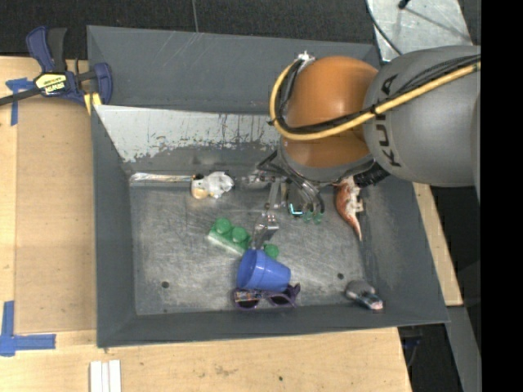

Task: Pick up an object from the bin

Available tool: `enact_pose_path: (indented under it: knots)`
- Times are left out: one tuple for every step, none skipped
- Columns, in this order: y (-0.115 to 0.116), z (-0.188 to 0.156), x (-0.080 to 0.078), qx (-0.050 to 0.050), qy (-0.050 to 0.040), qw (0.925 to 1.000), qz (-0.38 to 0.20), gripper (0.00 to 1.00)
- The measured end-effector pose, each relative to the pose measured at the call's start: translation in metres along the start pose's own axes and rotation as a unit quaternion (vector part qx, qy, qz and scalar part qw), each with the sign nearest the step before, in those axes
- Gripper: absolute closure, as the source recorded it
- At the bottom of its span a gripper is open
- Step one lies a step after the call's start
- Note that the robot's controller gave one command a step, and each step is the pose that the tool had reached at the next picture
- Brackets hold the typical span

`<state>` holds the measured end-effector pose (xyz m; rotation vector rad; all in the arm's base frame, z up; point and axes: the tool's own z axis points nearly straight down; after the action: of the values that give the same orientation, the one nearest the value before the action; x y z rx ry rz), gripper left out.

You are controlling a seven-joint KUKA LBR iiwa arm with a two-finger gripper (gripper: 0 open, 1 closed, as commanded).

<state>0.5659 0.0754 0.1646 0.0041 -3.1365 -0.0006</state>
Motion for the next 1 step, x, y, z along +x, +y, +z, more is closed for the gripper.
enact_pose_path:
  knots:
    - [-0.0003,-0.0043,-0.0019,0.0,-0.0041,1.0,0.001,0.0]
